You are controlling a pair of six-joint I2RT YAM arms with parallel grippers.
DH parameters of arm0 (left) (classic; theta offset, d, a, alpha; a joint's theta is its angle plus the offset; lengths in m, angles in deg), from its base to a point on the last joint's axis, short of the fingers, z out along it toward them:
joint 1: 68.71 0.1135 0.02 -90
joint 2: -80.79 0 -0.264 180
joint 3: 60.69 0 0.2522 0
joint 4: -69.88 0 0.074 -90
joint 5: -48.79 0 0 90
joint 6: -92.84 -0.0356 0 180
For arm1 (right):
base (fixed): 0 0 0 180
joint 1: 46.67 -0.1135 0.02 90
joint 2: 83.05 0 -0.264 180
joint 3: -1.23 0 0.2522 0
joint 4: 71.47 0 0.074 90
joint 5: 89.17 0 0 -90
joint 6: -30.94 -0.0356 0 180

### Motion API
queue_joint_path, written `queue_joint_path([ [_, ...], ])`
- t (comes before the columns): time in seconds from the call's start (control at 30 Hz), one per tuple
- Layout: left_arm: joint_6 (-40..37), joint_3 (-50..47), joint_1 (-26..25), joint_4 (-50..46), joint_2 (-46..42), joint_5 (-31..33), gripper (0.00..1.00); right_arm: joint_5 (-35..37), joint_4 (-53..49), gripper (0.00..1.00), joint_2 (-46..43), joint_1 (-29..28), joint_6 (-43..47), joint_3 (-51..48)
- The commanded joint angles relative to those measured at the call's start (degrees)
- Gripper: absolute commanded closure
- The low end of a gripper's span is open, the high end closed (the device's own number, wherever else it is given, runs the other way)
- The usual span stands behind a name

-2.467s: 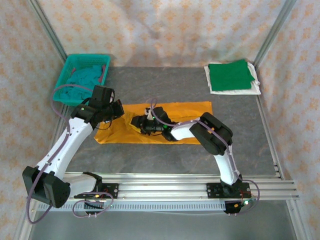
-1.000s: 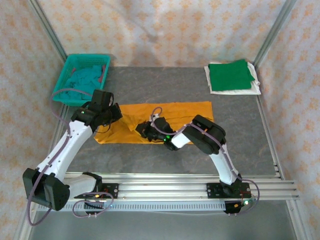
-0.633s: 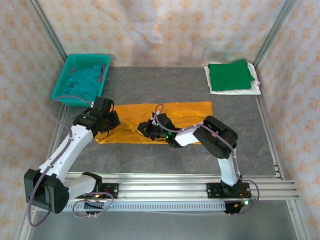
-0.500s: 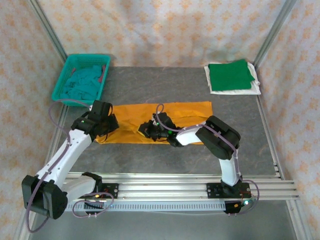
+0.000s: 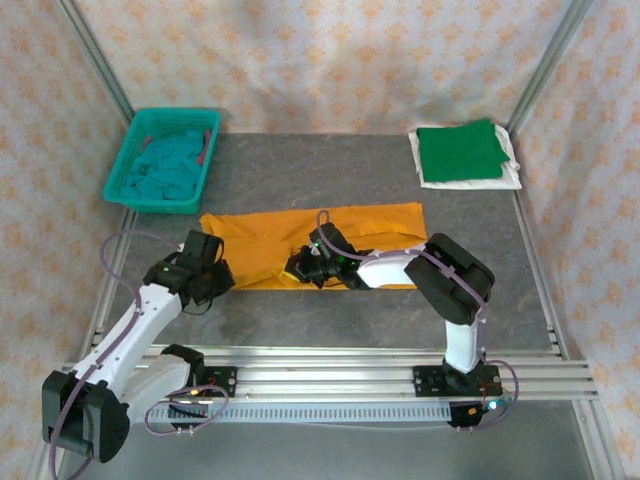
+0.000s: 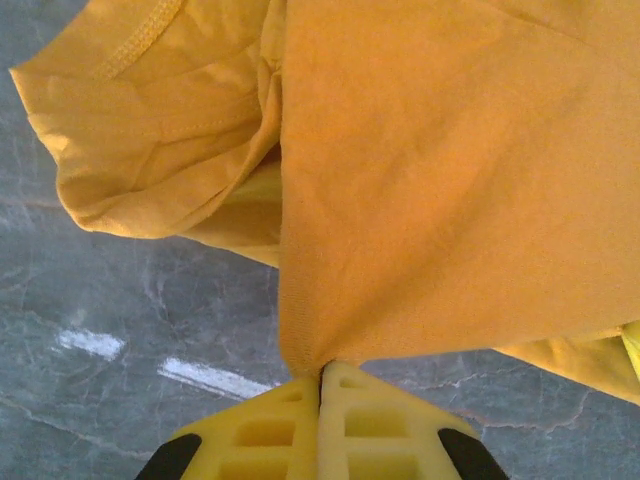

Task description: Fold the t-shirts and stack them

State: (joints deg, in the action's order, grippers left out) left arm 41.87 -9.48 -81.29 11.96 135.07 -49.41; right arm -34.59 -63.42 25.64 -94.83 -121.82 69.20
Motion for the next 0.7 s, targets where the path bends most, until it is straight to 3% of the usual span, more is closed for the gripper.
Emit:
queue_joint_path([
  [0.0, 1.8, -1.6, 0.6, -3.6, -2.9, -0.6, 0.81, -0.9, -6.3, 0.86, -2.1, 0.3, 2.1, 0.8],
  [0.07, 3.4, -2.5, 0.0, -3.7, -4.9, -2.0, 0.66, -1.0, -9.5, 0.84, -2.9, 0.6, 3.2, 1.3],
  [0.1, 4.6, -2.8, 0.0, -4.0, -5.9, -2.2, 0.62, -0.9, -11.4, 0.83, -3.4, 0.7, 4.2, 2.0],
  [0.17, 6.0, -2.3, 0.0, -5.3, -7.9, -0.9, 0.58, 0.2, -16.5, 0.74, -5.6, 0.7, 6.8, 3.6],
  [0.33, 3.2, 2.9, 0.0, -1.3, -9.1, 3.5, 0.52, 6.1, -30.1, 0.66, -12.6, 2.4, 15.7, 10.2],
  [0.43, -1.5, 7.2, 0.3, 4.3, -0.5, 4.8, 0.51, 12.4, -39.1, 0.64, -13.6, 5.9, 22.5, 15.4],
  [0.53, -5.6, 14.3, 0.6, 7.4, 12.2, 7.4, 0.55, 13.9, -41.1, 0.66, -12.5, 12.8, 24.5, 16.2],
  [0.67, -7.5, 21.0, 3.2, 13.8, 26.9, 6.3, 0.56, 24.1, -53.9, 0.72, -7.9, 19.2, 32.9, 24.0],
])
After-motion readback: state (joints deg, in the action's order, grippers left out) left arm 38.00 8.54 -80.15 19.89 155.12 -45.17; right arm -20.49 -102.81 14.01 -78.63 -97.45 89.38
